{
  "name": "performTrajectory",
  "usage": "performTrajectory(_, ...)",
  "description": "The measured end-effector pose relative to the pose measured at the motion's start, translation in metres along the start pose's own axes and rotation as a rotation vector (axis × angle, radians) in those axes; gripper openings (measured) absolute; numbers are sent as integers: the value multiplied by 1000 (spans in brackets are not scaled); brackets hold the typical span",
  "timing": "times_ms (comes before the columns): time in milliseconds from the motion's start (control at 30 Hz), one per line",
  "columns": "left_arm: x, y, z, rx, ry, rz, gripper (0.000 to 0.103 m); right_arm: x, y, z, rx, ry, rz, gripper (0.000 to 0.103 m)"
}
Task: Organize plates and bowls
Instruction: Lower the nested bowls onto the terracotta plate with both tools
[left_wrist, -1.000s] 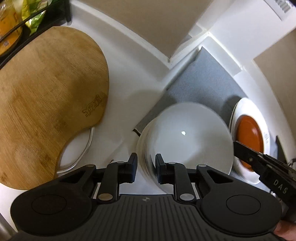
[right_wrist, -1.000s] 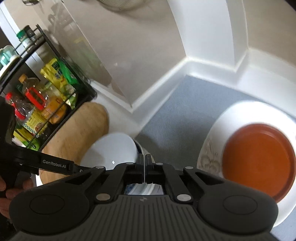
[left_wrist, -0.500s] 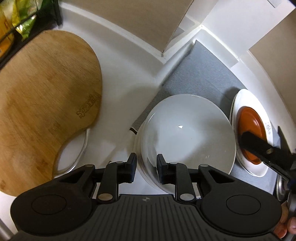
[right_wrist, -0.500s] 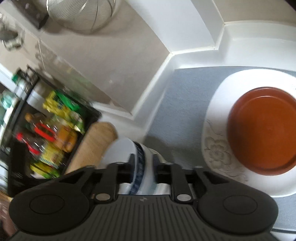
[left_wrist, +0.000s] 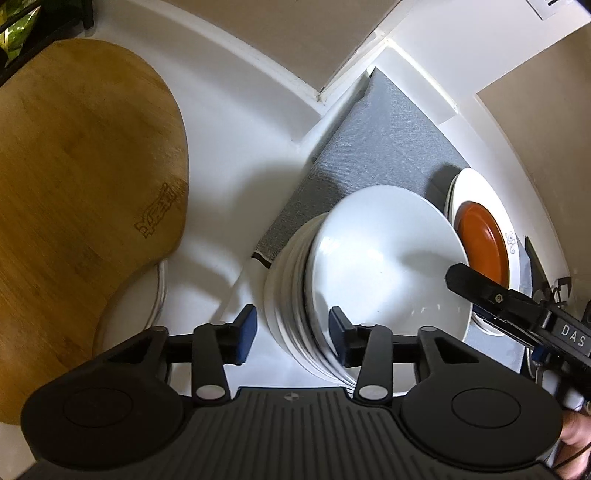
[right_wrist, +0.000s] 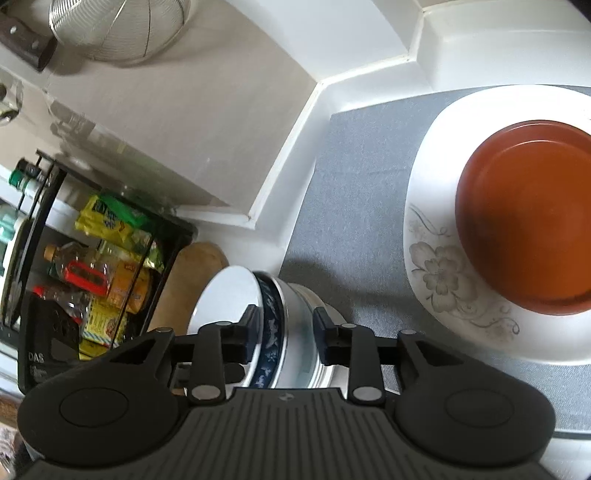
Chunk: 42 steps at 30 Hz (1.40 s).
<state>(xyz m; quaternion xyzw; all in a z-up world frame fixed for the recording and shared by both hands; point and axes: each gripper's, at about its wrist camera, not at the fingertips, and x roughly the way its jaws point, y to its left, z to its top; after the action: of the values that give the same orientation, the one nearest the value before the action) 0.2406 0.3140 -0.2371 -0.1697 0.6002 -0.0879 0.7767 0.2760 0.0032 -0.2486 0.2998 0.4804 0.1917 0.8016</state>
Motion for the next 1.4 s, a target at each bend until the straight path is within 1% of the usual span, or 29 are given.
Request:
performTrajectory(33, 0, 1, 1, -3, -1, 4, 53, 1, -2, 1, 9, 8, 1, 43)
performTrajectory(67, 1, 3, 1, -11, -1, 6, 56, 1, -3, 2, 17, 15, -7, 50)
performTrajectory(133, 1, 5, 2, -43, 9, 13, 58, 1, -8, 2, 22, 32, -9, 59)
performTrajectory(200, 2, 6, 2, -61, 17, 21, 59, 1, -13, 3, 36, 58, 9, 67)
performTrajectory(233, 4, 4, 3, -54, 22, 29, 59, 2, -17, 2, 52, 65, 13, 77)
performTrajectory(267, 5, 2, 4, -51, 24, 30, 59, 2, -21, 2, 69, 67, 23, 83)
performTrajectory(333, 11, -2, 7, -70, 29, 26, 59, 7, -29, 1, 101, 81, 54, 84)
performTrajectory(433, 16, -6, 8, -142, 25, 19, 59, 17, -34, 0, 122, 124, 96, 84)
performTrajectory(500, 18, -10, 6, -151, 16, 5, 59, 24, -34, 0, 125, 158, 109, 84)
performTrajectory(567, 23, -12, 3, -170, 15, -8, 70, 29, -32, -1, 123, 179, 131, 84)
performTrajectory(633, 27, -11, -1, -200, 6, -20, 74, 32, -29, -4, 118, 195, 143, 83)
performTrajectory(700, 27, -10, -6, -228, -4, -24, 74, 34, -27, -6, 118, 203, 129, 79)
performTrajectory(733, 25, -10, -8, -234, -7, -23, 71, 32, -27, -7, 116, 196, 121, 76)
performTrajectory(767, 23, -12, -10, -228, -10, -16, 68, 31, -25, -8, 105, 189, 104, 71)
performTrajectory(800, 20, -14, -11, -214, -12, -3, 65, 29, -21, -9, 84, 182, 95, 70)
performTrajectory(867, 13, -22, -11, -182, -18, 34, 51, 24, -10, -8, 8, 172, 61, 62)
performTrajectory(933, 10, -28, -12, -161, -11, 58, 45, 22, -11, -8, 29, 174, 52, 62)
performTrajectory(1000, 8, -29, -14, -173, 6, 58, 44, 20, -15, -9, 55, 172, 54, 61)
performTrajectory(1067, 7, -31, -18, -176, 13, 66, 43, 17, -14, -9, 44, 177, 44, 61)
performTrajectory(1167, 1, -34, -20, -163, 9, 80, 44, 15, -9, -10, 22, 179, 41, 61)
performTrajectory(1400, -13, -44, -18, -130, -3, 101, 44, 5, -9, -12, 45, 161, 60, 61)
